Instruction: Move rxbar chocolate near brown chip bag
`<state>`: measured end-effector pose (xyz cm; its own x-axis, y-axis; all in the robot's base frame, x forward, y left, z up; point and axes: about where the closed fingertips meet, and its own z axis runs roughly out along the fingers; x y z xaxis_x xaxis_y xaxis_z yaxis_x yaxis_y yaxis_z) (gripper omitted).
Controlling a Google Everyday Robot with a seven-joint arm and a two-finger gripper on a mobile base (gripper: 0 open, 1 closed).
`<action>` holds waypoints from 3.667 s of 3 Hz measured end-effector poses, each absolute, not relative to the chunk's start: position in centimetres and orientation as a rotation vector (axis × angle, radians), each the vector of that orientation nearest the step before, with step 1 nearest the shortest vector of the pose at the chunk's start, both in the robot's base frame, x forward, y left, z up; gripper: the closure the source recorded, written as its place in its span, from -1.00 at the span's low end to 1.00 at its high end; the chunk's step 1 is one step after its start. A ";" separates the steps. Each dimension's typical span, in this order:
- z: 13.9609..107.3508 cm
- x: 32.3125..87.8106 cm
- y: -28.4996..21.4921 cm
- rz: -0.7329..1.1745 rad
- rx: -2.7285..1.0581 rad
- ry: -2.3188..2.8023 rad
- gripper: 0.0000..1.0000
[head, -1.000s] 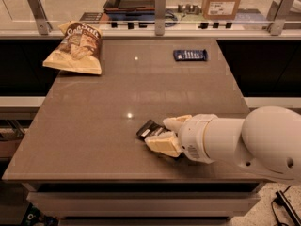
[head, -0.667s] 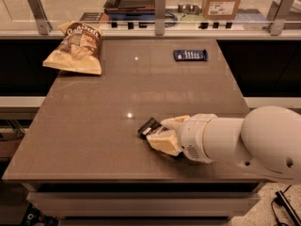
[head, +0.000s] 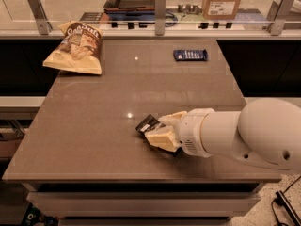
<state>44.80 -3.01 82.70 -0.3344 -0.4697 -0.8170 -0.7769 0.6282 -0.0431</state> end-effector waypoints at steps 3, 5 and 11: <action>91.9 55.0 -2.0 0.310 -1.104 1.963 1.00; 95.1 62.0 1.5 0.255 -1.191 1.869 1.00; 82.5 74.7 9.5 0.291 -1.386 1.957 1.00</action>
Offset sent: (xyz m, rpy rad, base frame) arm 0.1133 0.0018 0.0993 -0.1760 -0.0797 0.0430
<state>74.75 9.46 82.50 -0.1721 -0.7325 -0.6586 -0.8925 0.3989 -0.2104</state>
